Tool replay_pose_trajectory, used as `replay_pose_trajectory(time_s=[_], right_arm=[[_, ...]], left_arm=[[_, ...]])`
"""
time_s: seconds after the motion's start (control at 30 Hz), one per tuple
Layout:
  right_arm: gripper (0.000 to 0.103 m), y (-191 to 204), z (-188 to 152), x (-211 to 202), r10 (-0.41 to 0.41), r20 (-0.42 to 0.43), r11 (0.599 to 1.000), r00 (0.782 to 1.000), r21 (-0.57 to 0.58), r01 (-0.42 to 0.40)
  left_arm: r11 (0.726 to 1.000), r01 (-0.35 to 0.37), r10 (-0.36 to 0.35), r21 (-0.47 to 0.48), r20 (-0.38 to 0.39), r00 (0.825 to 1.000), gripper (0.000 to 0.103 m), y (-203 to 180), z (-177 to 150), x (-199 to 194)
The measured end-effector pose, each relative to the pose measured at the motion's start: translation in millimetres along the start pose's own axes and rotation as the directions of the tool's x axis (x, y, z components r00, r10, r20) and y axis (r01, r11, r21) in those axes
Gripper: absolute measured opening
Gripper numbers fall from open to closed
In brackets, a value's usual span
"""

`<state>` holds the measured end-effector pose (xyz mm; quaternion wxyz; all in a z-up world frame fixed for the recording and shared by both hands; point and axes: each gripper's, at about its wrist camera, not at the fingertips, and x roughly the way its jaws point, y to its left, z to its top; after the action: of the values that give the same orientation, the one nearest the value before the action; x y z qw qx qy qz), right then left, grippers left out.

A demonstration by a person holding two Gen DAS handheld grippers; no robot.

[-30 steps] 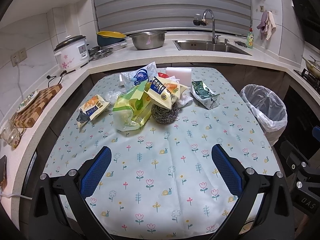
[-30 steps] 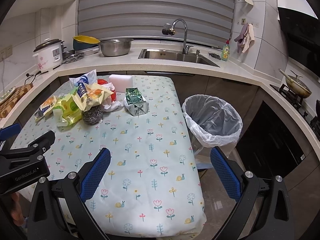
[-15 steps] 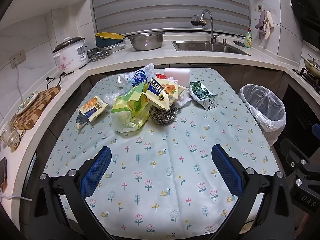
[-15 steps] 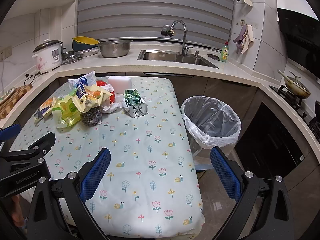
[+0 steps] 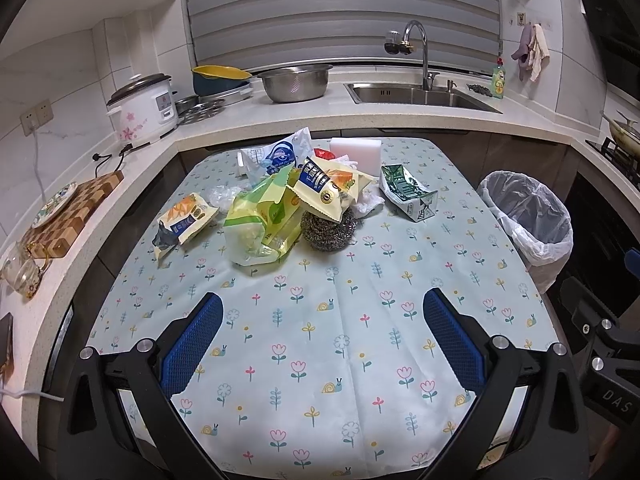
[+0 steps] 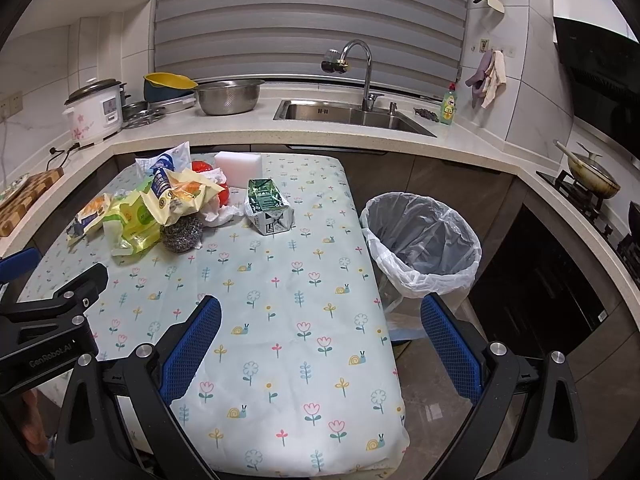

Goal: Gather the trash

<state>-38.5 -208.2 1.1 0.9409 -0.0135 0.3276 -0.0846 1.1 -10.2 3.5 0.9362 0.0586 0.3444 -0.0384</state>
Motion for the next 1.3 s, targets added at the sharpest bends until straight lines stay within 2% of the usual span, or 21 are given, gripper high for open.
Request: replay_pose_trajectory(time_s=[1.3], right_arm=[[0.096,-1.1,0.4,3.8,-0.011,-0.005,1.0,1.0,0.004,0.011]], left_arm=[[1.0,0.001,-0.001,-0.01,0.003,1.0,0.096,6.1,0.8,1.7]])
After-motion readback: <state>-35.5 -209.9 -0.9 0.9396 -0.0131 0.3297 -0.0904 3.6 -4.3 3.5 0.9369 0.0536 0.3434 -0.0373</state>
